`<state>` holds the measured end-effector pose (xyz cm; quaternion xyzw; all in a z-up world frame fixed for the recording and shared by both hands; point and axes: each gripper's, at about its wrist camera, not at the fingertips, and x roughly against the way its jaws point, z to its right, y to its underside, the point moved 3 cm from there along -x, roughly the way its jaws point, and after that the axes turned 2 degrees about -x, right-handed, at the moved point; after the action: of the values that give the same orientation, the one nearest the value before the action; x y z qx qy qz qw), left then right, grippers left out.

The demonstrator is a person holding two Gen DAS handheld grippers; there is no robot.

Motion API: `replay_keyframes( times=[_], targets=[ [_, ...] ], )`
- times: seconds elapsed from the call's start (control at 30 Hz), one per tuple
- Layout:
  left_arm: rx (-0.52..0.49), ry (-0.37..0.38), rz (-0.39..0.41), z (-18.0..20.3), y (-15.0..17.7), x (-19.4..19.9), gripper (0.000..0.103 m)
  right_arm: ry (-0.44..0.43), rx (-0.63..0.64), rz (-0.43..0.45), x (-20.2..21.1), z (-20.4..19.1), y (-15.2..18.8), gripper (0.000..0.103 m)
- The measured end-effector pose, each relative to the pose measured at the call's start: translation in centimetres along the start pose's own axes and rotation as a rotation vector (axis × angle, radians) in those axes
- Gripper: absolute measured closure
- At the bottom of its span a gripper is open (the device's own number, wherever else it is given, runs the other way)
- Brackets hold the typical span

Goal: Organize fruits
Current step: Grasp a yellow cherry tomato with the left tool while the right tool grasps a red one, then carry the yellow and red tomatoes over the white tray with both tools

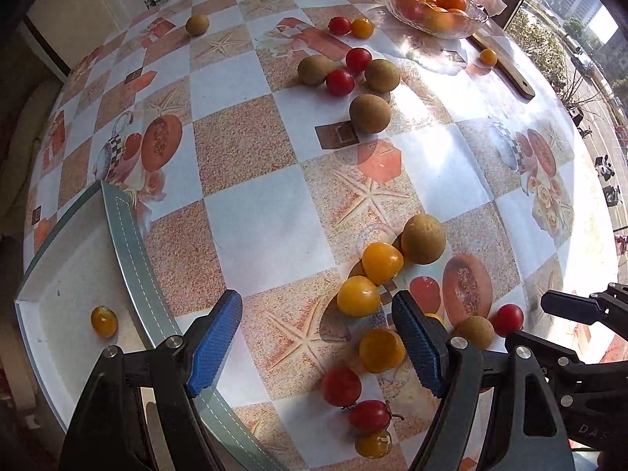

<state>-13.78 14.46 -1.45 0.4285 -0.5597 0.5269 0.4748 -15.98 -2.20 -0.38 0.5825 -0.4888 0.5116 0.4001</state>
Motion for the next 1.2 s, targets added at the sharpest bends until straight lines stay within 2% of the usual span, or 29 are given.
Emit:
replay_keyframes(
  times=[0.07, 0.17, 0.23, 0.27, 0.3, 0.4, 0.43, 0.5, 0.57, 0.77, 1.2],
  targets=[
    [-0.002, -0.001, -0.015, 0.2, -0.1, -0.4, 0.031, -0.012, 0.019, -0.002, -0.4, -0.7, 0.0, 0.049],
    [0.000, -0.010, -0.018, 0.3, -0.3, -0.7, 0.033, -0.010, 0.064, 0.003, -0.7, -1.6, 0.0, 0.052],
    [0.004, -0.004, -0.016, 0.4, -0.3, -0.7, 0.037, 0.001, 0.073, 0.012, -0.8, -2.1, -0.3, 0.057],
    [0.002, -0.002, -0.014, 0.6, -0.3, -0.6, 0.039, -0.003, 0.067, 0.014, -0.8, -2.1, -0.5, 0.063],
    [-0.003, -0.002, -0.011, 0.7, -0.3, -0.6, 0.044, -0.007, 0.063, 0.014, -0.8, -2.1, -0.6, 0.068],
    [-0.018, 0.005, -0.004, 1.6, -0.3, -0.3, 0.057, -0.008, 0.072, 0.013, -0.9, -2.7, -1.3, 0.075],
    [-0.023, 0.009, 0.000, 1.8, -0.3, -0.2, 0.065, -0.003, 0.082, 0.015, -1.0, -2.8, -1.3, 0.077],
    [-0.029, 0.015, 0.005, 2.2, -0.3, -0.2, 0.075, 0.014, 0.113, 0.018, -1.1, -3.6, -1.8, 0.080],
    [-0.022, 0.018, 0.007, 2.4, -0.4, -0.2, 0.079, 0.014, 0.123, 0.018, -1.2, -4.0, -2.6, 0.080],
    [0.069, 0.078, 0.022, 1.0, -0.1, 0.9, 0.080, -0.052, 0.015, 0.008, -0.3, -2.4, -2.2, 0.080],
    [0.131, 0.096, 0.096, -1.2, 1.0, 5.1, 0.080, -0.076, -0.012, 0.033, 2.0, -1.4, -2.8, 0.080]
  ],
)
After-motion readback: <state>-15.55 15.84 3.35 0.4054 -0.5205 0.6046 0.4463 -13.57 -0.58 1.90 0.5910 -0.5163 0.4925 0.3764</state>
